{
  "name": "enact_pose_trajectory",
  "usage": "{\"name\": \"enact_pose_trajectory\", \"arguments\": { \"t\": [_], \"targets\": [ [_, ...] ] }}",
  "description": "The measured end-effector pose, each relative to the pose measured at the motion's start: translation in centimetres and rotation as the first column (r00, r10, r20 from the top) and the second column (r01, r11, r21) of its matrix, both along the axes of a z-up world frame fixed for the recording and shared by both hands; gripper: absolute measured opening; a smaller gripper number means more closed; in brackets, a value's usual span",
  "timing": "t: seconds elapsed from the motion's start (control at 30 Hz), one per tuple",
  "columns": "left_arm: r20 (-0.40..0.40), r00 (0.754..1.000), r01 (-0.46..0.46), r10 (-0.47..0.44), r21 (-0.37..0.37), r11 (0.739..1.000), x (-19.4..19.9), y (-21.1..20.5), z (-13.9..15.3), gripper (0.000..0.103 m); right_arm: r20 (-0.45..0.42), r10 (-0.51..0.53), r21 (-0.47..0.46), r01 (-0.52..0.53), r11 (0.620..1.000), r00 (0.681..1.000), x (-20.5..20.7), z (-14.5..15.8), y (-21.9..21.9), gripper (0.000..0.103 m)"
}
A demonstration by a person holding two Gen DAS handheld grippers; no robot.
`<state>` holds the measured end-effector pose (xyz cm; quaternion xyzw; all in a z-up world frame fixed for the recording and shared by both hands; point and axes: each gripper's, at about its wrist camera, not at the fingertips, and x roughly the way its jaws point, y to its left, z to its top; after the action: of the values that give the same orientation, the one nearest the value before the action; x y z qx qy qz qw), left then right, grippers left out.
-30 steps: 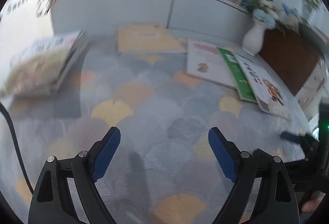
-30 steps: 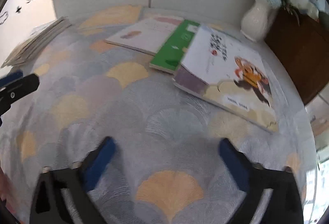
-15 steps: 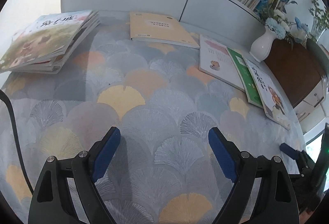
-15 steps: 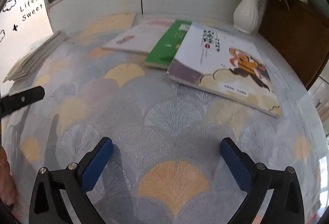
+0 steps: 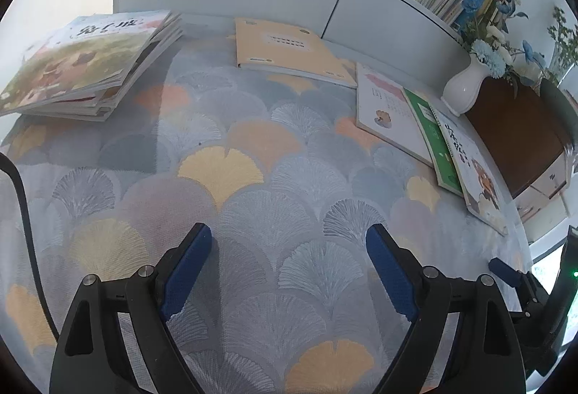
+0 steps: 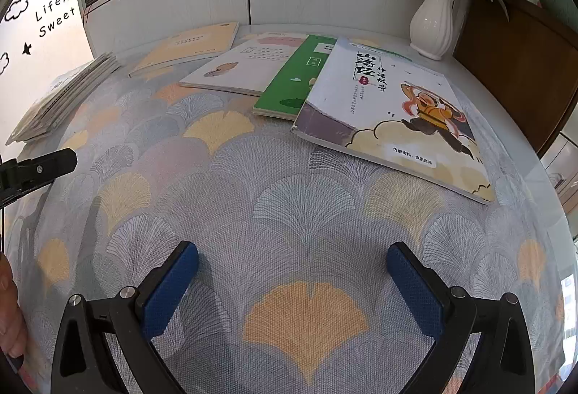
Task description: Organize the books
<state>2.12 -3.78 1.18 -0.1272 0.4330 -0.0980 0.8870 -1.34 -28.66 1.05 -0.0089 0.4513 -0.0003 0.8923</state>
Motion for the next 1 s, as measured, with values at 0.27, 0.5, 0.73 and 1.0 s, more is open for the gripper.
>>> {"name": "enact_pose_trajectory", "arguments": {
  "t": [0.27,0.5,0.73,1.0],
  "targets": [
    [-0.003,1.000,0.003,-0.003,0.017,1.000,0.05,-0.21,-0.08,0.087,0.000,0.000,0.000,0.000,1.000,1.000,0.01,0.01,-0.01,0.103],
    [-0.003,1.000,0.005,-0.005,0.012,1.000,0.11,-0.12,-0.15,0.088,0.000,0.001,0.000,-0.001,1.000,1.000,0.01,0.00,-0.01,0.103],
    [-0.005,1.000,0.010,-0.010,0.043,0.999,0.14,-0.42,-0.17,0.089,0.000,0.001,0.000,-0.001,1.000,1.000,0.01,0.00,-0.02,0.103],
    [0.008,1.000,-0.017,0.017,0.077,0.997,0.02,-0.68,0.19,0.089,0.000,-0.006,0.000,0.006,1.000,1.000,0.00,0.00,-0.01,0.103]
  ]
}}
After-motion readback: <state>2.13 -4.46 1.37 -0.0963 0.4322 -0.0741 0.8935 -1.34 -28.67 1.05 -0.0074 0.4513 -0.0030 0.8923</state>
